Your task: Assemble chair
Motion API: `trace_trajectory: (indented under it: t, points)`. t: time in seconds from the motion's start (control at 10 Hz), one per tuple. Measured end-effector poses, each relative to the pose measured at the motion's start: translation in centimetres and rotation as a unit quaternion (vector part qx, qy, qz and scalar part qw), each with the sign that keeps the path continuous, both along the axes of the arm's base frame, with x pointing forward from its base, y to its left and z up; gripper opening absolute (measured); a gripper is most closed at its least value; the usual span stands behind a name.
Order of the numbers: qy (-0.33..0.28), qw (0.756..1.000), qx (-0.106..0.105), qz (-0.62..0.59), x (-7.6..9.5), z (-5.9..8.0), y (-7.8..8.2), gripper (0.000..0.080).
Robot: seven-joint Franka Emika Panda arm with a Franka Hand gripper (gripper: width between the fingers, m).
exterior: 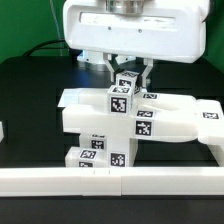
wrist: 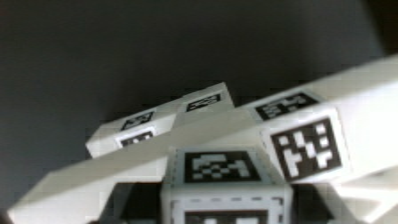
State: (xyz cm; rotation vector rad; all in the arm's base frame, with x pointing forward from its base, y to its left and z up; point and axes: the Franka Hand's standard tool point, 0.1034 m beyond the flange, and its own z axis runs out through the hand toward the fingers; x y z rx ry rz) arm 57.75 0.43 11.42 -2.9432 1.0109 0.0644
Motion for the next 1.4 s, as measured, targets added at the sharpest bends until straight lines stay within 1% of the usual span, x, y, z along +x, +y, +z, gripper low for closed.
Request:
trace_trajectory:
  t: [0.3, 0.6, 0.7, 0.8, 0.9, 1.1, 1.2, 1.3, 1.4]
  points:
    - [0.001, 0.996, 0.000, -0.089, 0.07, 0.00, 0.11, 0.0287]
    - [0.005, 0.984, 0.000, -0.180, 0.09, 0.01, 0.23, 0.0287]
    - [0.007, 0.975, -0.001, -0.223, 0.10, 0.01, 0.29, 0.0287]
    - [0.007, 0.972, -0.001, -0.236, 0.11, 0.02, 0.29, 0.0287]
    - [0.008, 0.959, 0.001, -0.282, 0.13, 0.01, 0.37, 0.0287]
    - [-0.001, 0.912, 0.018, -0.410, 0.12, -0.04, 0.30, 0.0287]
    - [-0.005, 0.899, 0.022, -0.437, 0.18, -0.05, 0.34, 0.0287]
    - [-0.002, 0.876, 0.024, -0.481, 0.24, -0.02, 0.60, 0.0287]
    - [-0.001, 0.865, 0.025, -0.501, 0.27, -0.02, 0.68, 0.0287]
